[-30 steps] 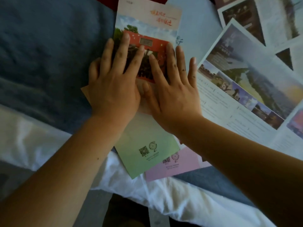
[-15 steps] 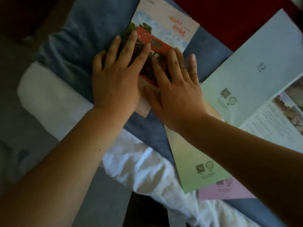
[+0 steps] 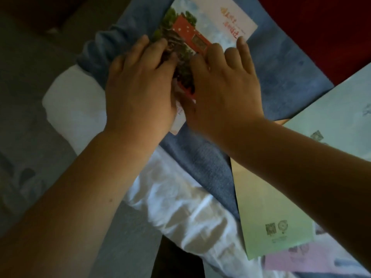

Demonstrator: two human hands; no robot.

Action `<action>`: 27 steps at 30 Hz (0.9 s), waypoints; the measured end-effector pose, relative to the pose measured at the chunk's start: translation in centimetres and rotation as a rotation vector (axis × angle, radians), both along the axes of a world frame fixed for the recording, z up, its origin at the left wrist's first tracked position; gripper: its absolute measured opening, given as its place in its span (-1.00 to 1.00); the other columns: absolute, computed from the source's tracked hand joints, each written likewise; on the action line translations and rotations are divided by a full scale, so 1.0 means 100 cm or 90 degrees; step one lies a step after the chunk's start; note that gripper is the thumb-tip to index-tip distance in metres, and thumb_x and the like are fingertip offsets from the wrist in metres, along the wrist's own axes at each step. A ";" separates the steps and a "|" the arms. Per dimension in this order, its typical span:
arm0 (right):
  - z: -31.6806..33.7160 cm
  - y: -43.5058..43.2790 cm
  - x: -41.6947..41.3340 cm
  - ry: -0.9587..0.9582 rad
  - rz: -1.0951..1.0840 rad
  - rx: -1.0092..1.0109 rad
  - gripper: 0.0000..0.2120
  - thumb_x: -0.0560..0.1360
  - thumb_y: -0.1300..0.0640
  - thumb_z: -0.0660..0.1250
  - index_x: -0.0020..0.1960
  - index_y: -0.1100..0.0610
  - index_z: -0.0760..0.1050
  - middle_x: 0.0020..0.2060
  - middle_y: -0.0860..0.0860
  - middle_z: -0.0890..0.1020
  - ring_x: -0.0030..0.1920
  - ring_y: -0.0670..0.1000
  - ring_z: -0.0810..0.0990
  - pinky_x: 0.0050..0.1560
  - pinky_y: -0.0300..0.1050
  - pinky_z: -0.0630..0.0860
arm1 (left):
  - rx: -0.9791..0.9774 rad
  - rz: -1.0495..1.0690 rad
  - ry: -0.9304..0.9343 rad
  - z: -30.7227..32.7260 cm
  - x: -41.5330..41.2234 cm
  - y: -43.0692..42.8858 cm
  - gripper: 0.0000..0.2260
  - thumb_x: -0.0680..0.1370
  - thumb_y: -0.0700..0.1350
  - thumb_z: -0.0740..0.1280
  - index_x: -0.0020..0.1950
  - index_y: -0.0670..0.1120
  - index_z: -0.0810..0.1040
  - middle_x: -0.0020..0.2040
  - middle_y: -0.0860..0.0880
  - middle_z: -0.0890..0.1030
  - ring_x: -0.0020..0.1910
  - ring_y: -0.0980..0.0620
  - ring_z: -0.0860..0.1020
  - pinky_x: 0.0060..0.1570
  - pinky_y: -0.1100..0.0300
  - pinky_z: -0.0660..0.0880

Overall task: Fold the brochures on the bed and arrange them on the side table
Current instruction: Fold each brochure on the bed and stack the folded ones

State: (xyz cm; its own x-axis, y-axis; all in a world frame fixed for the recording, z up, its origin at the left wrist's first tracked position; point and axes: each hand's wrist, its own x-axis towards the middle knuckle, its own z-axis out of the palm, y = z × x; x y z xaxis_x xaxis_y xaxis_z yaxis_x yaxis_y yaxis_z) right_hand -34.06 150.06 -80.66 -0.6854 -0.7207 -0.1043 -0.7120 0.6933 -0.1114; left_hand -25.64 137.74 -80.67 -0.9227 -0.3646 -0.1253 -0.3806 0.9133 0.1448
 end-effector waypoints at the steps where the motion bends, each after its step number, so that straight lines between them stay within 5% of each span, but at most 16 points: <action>1: 0.008 -0.004 -0.008 -0.010 0.004 0.033 -0.46 0.60 -0.22 0.28 0.43 0.10 0.46 0.28 0.15 0.57 0.35 0.28 0.50 0.61 0.24 0.05 | 0.007 0.000 -0.023 0.003 0.005 0.003 -0.55 0.65 -0.06 0.22 0.56 -0.07 0.39 0.62 -0.10 0.27 0.61 -0.19 0.20 0.49 -0.20 0.21; 5: 0.026 -0.011 -0.035 -0.060 0.007 0.041 -0.42 0.58 -0.09 0.40 0.55 -0.01 0.35 0.47 0.14 0.40 0.47 0.23 0.37 0.48 0.17 0.32 | 0.062 -0.047 -0.051 0.003 0.019 0.012 -0.46 0.63 0.02 0.23 0.60 -0.11 0.31 0.65 -0.14 0.19 0.62 -0.21 0.16 0.55 -0.14 0.20; 9: 0.019 -0.002 -0.033 -0.134 -0.006 0.070 -0.31 0.62 -0.21 0.31 0.65 -0.12 0.12 0.66 0.06 0.12 0.64 0.20 0.10 0.48 0.28 0.32 | 0.129 -0.075 -0.039 0.000 0.022 0.014 -0.40 0.58 0.06 0.35 0.58 -0.10 0.36 0.65 -0.10 0.21 0.63 -0.18 0.15 0.53 -0.18 0.24; 13: 0.010 0.014 -0.022 -0.194 -0.031 0.102 -0.25 0.65 -0.11 0.29 0.69 -0.08 -0.06 0.69 0.06 -0.06 0.67 0.21 -0.10 0.48 0.30 0.31 | 0.182 -0.056 -0.017 -0.003 0.022 0.018 -0.30 0.49 0.19 0.44 0.52 -0.14 0.43 0.63 -0.10 0.26 0.63 -0.19 0.14 0.52 -0.23 0.26; 18: 0.005 0.009 -0.024 -0.227 -0.034 0.146 -0.27 0.69 -0.04 0.25 0.70 -0.07 -0.10 0.69 0.06 -0.15 0.66 0.24 -0.18 0.56 0.26 0.19 | 0.184 -0.013 -0.007 -0.013 0.018 0.026 -0.26 0.43 0.15 0.54 0.52 -0.15 0.45 0.63 -0.10 0.26 0.64 -0.19 0.11 0.53 -0.26 0.22; 27: -0.006 -0.002 -0.026 -0.208 -0.033 0.215 -0.29 0.71 0.09 0.20 0.69 -0.04 -0.17 0.68 0.12 -0.19 0.65 0.32 -0.17 0.48 0.31 0.31 | 0.197 0.021 0.012 -0.028 0.016 0.030 -0.27 0.43 0.13 0.55 0.52 -0.11 0.44 0.65 -0.07 0.21 0.65 -0.19 0.07 0.58 -0.16 0.06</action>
